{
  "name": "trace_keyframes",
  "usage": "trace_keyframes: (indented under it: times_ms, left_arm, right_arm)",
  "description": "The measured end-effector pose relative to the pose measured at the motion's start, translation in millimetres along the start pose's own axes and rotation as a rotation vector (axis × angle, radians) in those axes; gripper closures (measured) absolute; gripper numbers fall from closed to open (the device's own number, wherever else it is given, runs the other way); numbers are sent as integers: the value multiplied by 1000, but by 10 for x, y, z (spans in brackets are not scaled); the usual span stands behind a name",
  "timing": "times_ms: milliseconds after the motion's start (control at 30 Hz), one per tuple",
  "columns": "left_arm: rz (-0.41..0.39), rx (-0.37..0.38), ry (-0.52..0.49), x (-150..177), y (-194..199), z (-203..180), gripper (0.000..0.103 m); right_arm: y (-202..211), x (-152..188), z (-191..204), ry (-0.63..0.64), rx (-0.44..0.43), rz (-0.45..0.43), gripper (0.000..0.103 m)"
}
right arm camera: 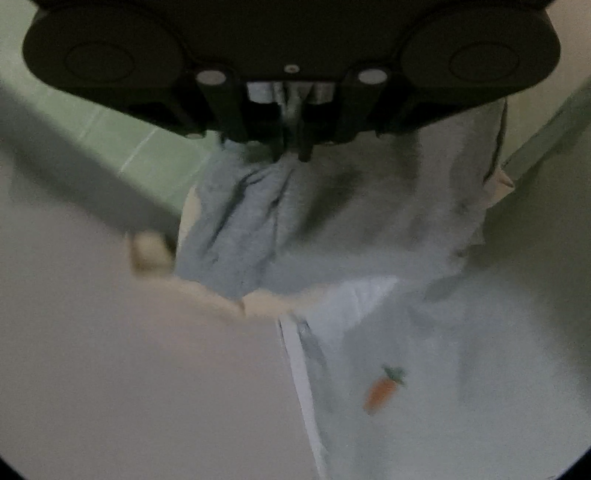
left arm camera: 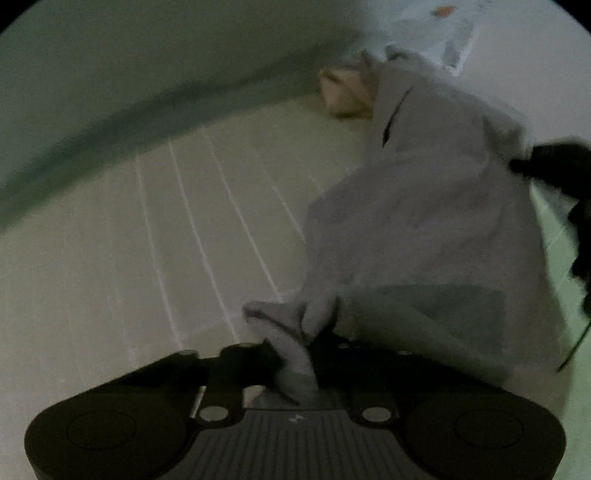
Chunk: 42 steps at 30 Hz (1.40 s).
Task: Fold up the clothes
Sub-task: 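Lift the grey hoodie with both grippers and pull it onto the open bed, then open both grippers and drop the hoodie on the sheet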
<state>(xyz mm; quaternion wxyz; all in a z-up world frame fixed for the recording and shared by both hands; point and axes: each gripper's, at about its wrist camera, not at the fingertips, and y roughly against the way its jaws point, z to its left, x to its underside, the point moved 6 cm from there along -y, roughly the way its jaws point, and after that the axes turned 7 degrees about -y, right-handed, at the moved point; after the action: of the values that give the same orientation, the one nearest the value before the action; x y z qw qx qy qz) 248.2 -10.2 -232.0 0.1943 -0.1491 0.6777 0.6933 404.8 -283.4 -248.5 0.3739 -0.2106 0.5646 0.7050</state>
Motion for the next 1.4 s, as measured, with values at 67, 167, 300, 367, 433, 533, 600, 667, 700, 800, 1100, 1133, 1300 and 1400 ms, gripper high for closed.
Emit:
trace_keyframes:
  times_ms: [67, 167, 300, 367, 433, 533, 600, 667, 700, 800, 1100, 1133, 1300, 1400]
  left_arm:
    - [-35, -20, 5, 14, 153, 9, 92]
    - [-106, -49, 55, 118, 518, 160, 93]
    - [-203, -166, 95, 346, 1123, 469, 95]
    - [-235, -194, 145, 573, 1477, 684, 95]
    - [-240, -236, 194, 834, 1722, 885, 95]
    - [-196, -338, 252, 1372, 1996, 1204, 95]
    - [-140, -392, 320, 1795, 2110, 1449, 95]
    - [-62, -422, 397, 2190, 2134, 1675, 94]
    - [-24, -434, 433, 2387, 2144, 1776, 93]
    - [7, -447, 480, 2734, 2239, 1940, 81]
    - [-228, -296, 463, 2671, 2497, 1961, 0]
    - [-253, -262, 459, 2600, 2499, 1918, 0]
    - [-264, -108, 465, 2267, 2274, 1764, 0]
    - [-258, -22, 481, 2086, 2130, 1692, 0]
  right_arm:
    - [324, -23, 134, 47, -43, -52, 96]
    - [868, -51, 306, 71, -121, -114, 96]
    - [1675, 51, 522, 50, -267, -133, 96]
    - [2027, 193, 646, 58, -330, -123, 97]
    - [2349, 413, 791, 71, -397, -91, 97]
    - [2715, 879, 1026, 96, -478, 2, 97]
    - [2851, 1256, 1172, 117, -510, 91, 96]
    - [2898, 1677, 1285, 146, -515, 201, 96]
    - [2871, 1880, 1308, 154, -475, 250, 96]
    - [2807, 2319, 1349, 173, -389, 377, 92]
    - [2959, 2023, 1374, 42, -365, 216, 0]
    - [2967, 1990, 1356, 32, -362, 197, 0]
    - [2954, 1878, 1250, -25, -358, 137, 0]
    - [2838, 1859, 1210, -33, -345, 125, 0]
